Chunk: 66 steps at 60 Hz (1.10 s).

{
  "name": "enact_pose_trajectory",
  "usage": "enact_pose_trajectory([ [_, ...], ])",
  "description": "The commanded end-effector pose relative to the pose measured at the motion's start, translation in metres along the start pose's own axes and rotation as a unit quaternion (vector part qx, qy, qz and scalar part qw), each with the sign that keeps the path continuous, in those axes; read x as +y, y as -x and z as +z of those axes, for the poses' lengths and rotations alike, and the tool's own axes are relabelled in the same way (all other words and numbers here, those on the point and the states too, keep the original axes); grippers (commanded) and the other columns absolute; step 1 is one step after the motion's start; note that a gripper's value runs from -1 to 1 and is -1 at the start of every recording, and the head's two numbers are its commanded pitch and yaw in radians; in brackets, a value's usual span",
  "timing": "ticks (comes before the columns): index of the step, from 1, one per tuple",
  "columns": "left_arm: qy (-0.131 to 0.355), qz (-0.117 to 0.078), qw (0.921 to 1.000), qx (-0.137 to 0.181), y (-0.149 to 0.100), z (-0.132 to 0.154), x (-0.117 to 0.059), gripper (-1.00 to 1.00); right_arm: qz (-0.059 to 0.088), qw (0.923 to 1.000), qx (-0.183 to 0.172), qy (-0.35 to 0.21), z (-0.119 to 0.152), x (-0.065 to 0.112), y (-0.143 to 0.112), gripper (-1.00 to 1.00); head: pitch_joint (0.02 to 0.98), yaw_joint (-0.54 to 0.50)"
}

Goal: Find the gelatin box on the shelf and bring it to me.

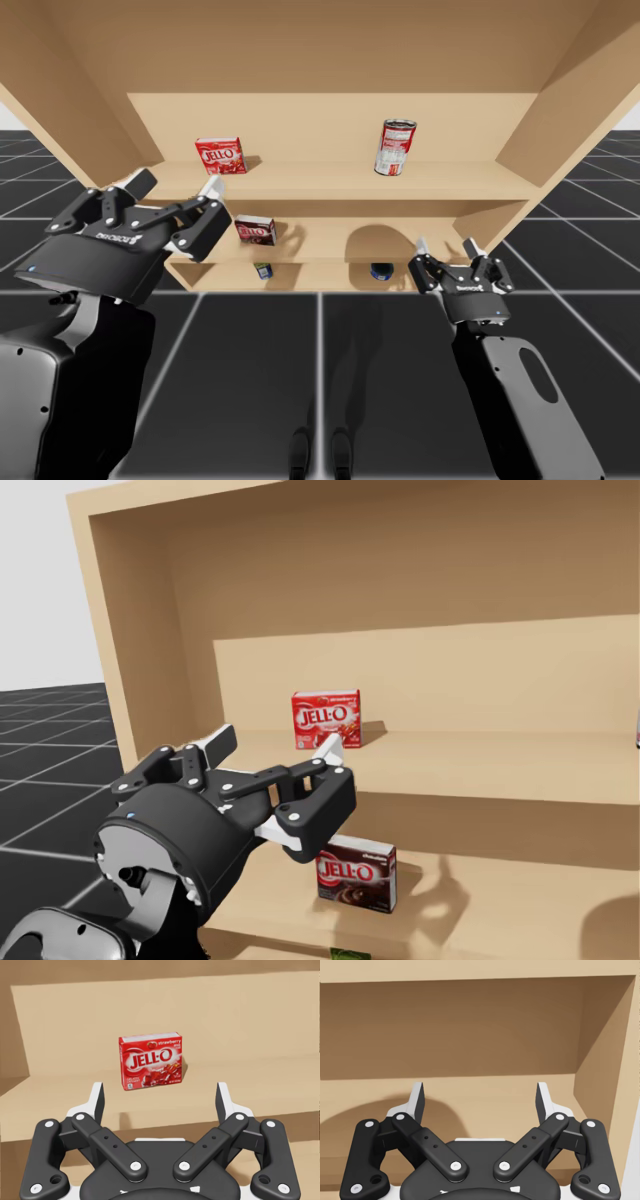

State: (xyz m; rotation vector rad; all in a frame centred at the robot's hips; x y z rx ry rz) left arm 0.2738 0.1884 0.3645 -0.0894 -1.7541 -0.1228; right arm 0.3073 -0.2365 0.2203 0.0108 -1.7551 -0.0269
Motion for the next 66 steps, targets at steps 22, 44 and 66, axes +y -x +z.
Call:
enact_pose_trajectory([
  [22, -0.041, 0.028, 0.9975, 0.049, 0.003, -0.084, -0.015, -1.0, -0.002, 1.0, -0.005, 0.006, -0.001, -0.006, -0.003, -1.0, 0.275, 0.31],
  [44, -0.088, 0.009, 0.9946, 0.055, 0.014, -0.118, -0.013, -1.0, -0.005, 0.9999, -0.003, 0.01, -0.001, -0.01, -0.003, -1.0, 0.276, 0.29],
  [66, -0.083, -0.001, 0.995, 0.057, 0.021, -0.124, -0.014, 0.93, -0.005, 0.9999, -0.002, 0.012, -0.001, -0.011, -0.003, -1.0, 0.278, 0.29],
])
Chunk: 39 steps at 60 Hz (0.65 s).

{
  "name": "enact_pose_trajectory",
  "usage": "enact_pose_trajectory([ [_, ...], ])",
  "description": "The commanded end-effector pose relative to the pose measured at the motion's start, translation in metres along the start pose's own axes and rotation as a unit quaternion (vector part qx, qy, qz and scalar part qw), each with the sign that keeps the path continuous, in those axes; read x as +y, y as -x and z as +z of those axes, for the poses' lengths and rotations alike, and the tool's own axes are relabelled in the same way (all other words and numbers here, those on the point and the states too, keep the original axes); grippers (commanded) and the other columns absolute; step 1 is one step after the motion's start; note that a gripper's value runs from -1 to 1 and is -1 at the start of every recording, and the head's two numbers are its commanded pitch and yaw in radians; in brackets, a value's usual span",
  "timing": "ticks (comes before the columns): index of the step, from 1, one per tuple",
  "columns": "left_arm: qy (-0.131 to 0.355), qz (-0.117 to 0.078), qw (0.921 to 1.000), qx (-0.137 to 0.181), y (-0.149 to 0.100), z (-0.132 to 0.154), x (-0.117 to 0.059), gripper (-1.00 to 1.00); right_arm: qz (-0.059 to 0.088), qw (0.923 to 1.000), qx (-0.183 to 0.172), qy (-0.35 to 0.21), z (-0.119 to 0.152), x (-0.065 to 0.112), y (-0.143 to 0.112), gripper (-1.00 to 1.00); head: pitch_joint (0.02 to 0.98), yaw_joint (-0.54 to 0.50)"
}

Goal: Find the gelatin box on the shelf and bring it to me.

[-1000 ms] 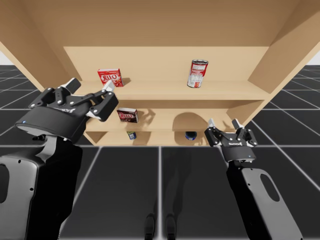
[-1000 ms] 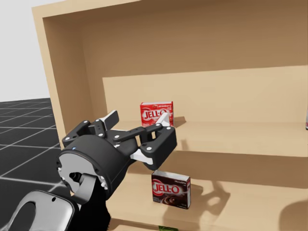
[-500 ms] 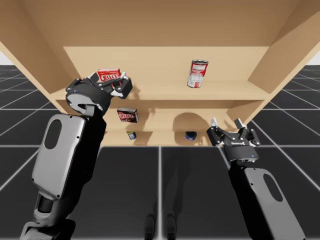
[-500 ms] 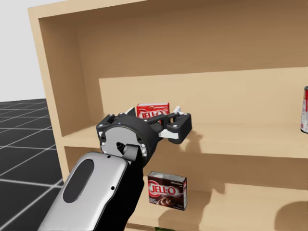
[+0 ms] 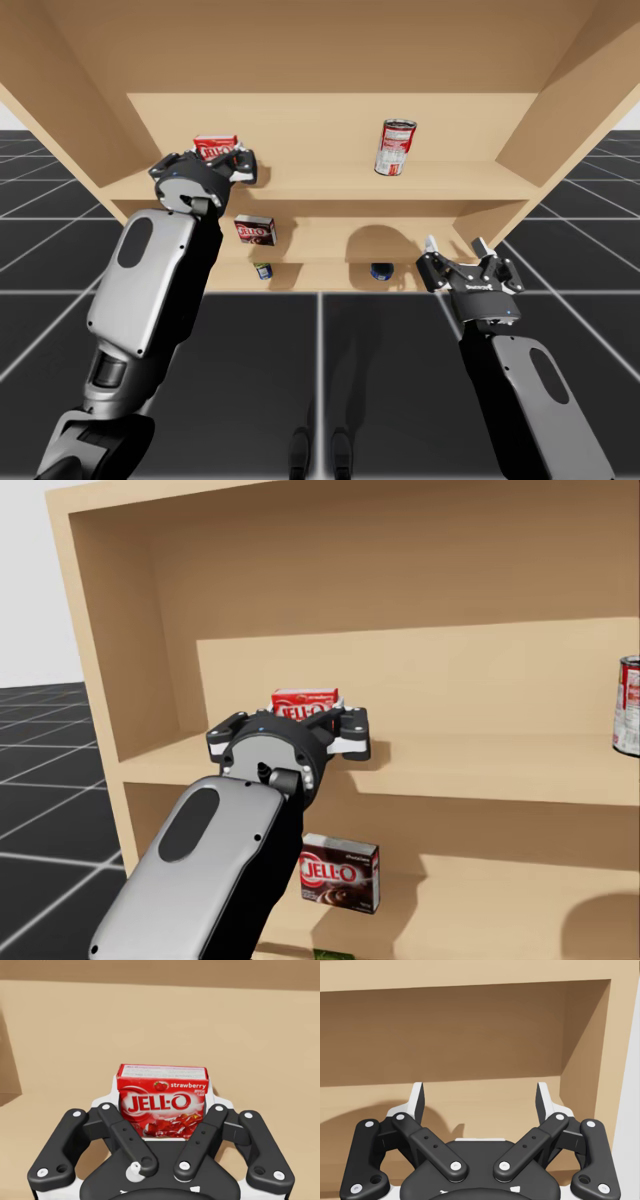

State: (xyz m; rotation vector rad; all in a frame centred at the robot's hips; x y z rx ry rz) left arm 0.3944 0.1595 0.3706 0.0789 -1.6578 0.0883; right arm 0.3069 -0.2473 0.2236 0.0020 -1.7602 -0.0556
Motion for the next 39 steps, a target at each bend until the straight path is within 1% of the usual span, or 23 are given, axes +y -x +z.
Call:
enact_pose_trajectory([
  [1, 0.039, -0.01, 0.9992, 0.004, 0.002, 0.002, -0.001, 0.95, 0.0, 1.0, 0.0, 0.0, 0.0, 0.0, 0.0, -1.0, 0.279, 0.29],
  [8, 0.045, -0.014, 0.9988, -0.01, -0.007, 0.018, -0.001, 0.94, 0.001, 1.0, 0.0, 0.0, 0.0, 0.0, 0.0, -1.0, 0.281, 0.29],
  [9, 0.045, -0.015, 0.9988, -0.011, -0.007, 0.02, 0.0, 0.96, 0.001, 1.0, 0.0, 0.0, 0.0, 0.0, 0.0, -1.0, 0.281, 0.29],
  [11, 0.045, -0.016, 0.9988, -0.014, -0.009, 0.024, 0.0, 0.93, 0.0, 1.0, 0.0, 0.0, 0.0, 0.0, 0.0, -1.0, 0.281, 0.29],
  [19, 0.055, -0.019, 0.998, -0.025, -0.018, 0.05, 0.003, 0.94, 0.001, 1.0, 0.001, -0.001, 0.0, 0.001, 0.001, -1.0, 0.281, 0.29],
  [20, 0.057, -0.022, 0.9977, -0.027, -0.02, 0.059, 0.005, 0.92, 0.001, 1.0, 0.001, -0.001, 0.0, 0.001, 0.001, -1.0, 0.281, 0.29],
  [22, 0.059, -0.021, 0.9976, -0.028, -0.02, 0.064, 0.005, 0.95, 0.001, 1.0, 0.001, -0.002, 0.0, 0.001, 0.001, -1.0, 0.282, 0.29],
  [23, 0.06, -0.021, 0.9976, -0.03, -0.02, 0.067, 0.005, 0.92, 0.001, 1.0, 0.001, -0.002, 0.0, 0.001, 0.001, -1.0, 0.283, 0.29],
  [25, 0.06, -0.024, 0.9973, -0.034, -0.021, 0.075, 0.006, 0.95, 0.002, 1.0, 0.002, -0.002, 0.0, 0.002, 0.002, -1.0, 0.283, 0.29],
  [27, 0.058, -0.034, 0.997, -0.04, -0.02, 0.085, 0.005, 0.94, 0.002, 1.0, 0.002, -0.003, 0.0, 0.002, 0.002, -1.0, 0.286, 0.29],
  [29, 0.059, -0.033, 0.997, -0.04, -0.02, 0.089, 0.006, 0.93, 0.002, 1.0, 0.002, -0.003, 0.0, 0.003, 0.002, -1.0, 0.286, 0.3],
  [30, 0.059, -0.033, 0.9969, -0.039, -0.02, 0.091, 0.006, 0.94, 0.003, 1.0, 0.002, -0.003, 0.0, 0.003, 0.003, -1.0, 0.286, 0.3],
  [32, 0.06, -0.039, 0.9966, -0.04, -0.019, 0.098, 0.006, 0.95, 0.005, 1.0, 0.002, -0.003, 0.0, 0.003, 0.003, -1.0, 0.287, 0.3],
  [34, 0.064, -0.041, 0.9964, -0.04, -0.018, 0.104, 0.007, 0.97, 0.012, 0.9999, 0.001, -0.002, 0.0, 0.003, 0.004, -1.0, 0.288, 0.3],
  [36, 0.067, -0.039, 0.9962, -0.04, -0.018, 0.11, 0.008, 0.98, 0.011, 0.9999, 0.001, -0.003, 0.0, 0.003, 0.004, -1.0, 0.29, 0.3],
  [39, 0.072, -0.04, 0.9958, -0.041, -0.017, 0.121, 0.009, 0.99, 0.013, 0.9999, 0.001, -0.003, -0.001, 0.004, 0.005, -1.0, 0.29, 0.3],
])
